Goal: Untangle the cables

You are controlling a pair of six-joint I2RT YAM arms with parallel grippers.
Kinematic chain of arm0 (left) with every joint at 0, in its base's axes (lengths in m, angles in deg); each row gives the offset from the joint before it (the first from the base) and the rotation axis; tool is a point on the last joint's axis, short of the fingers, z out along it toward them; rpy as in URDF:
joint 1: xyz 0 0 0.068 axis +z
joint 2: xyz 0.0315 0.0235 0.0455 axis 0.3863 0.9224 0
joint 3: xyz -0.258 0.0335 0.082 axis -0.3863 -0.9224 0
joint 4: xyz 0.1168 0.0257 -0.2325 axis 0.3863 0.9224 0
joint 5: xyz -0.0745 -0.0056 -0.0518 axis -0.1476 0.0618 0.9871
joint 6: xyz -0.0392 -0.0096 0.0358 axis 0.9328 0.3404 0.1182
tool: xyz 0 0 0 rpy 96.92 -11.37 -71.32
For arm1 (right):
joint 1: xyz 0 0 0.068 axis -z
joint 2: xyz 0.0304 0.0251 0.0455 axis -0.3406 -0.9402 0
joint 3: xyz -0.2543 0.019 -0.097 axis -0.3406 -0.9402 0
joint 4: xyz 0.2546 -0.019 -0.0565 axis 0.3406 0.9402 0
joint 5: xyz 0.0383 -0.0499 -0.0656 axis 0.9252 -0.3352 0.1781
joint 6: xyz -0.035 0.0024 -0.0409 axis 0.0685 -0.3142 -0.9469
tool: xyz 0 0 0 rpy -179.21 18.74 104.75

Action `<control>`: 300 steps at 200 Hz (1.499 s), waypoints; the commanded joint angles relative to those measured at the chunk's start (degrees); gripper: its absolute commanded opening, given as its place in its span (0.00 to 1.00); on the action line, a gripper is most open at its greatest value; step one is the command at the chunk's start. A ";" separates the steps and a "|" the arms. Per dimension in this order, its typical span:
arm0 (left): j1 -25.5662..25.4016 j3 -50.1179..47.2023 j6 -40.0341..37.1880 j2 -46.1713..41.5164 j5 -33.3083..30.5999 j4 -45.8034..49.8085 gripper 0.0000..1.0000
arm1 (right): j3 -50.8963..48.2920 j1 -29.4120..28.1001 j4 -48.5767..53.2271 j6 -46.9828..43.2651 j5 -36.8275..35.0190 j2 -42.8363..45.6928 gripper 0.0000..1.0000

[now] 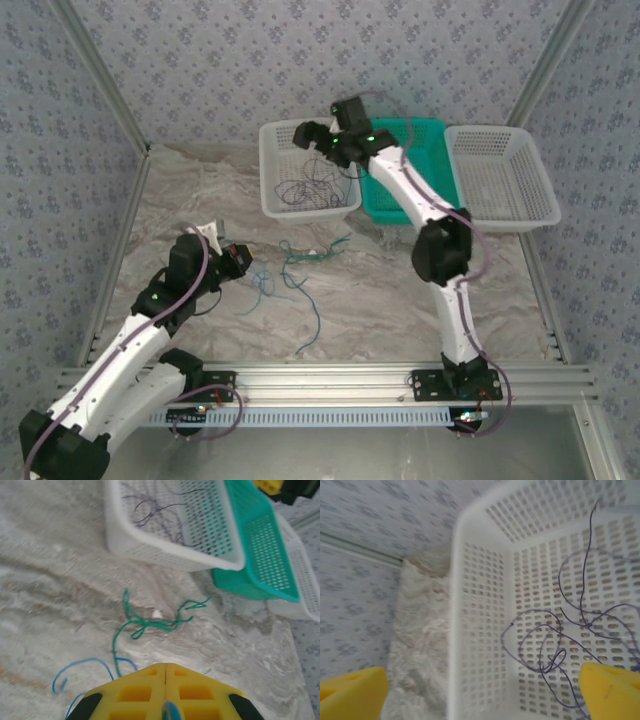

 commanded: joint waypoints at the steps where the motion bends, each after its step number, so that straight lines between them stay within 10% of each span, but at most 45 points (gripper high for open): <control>1: -1.34 5.49 -4.70 2.05 2.03 1.14 0.00 | -7.82 1.71 -5.51 -7.76 4.14 14.84 0.99; 57: -7.79 15.08 -9.49 10.55 7.14 -2.66 0.00 | -54.81 -2.25 -27.04 -25.62 15.65 49.85 0.81; 97: -11.95 18.35 -10.63 17.04 7.19 -4.92 0.00 | -72.01 -11.18 -37.53 -21.93 17.33 55.77 0.71; 141: -12.30 15.95 -5.12 18.68 9.61 -14.00 0.00 | -75.76 -16.46 -46.20 -17.00 19.26 48.83 0.86; 189: -12.38 17.13 -6.92 18.59 6.57 -9.47 0.00 | -77.04 -16.37 -50.18 -14.33 17.15 45.89 0.06; 235: -12.21 17.88 -12.44 15.96 -3.86 0.67 0.00 | -79.25 -14.96 -47.79 -15.07 16.85 48.57 0.00; 270: -10.59 18.35 -15.65 13.92 -10.99 8.51 0.31 | -83.29 -8.71 -48.82 -9.59 16.36 50.80 0.00; 300: -5.54 15.50 -15.42 9.94 -0.24 6.30 0.47 | -85.13 -5.76 -49.59 -6.72 19.25 51.80 0.00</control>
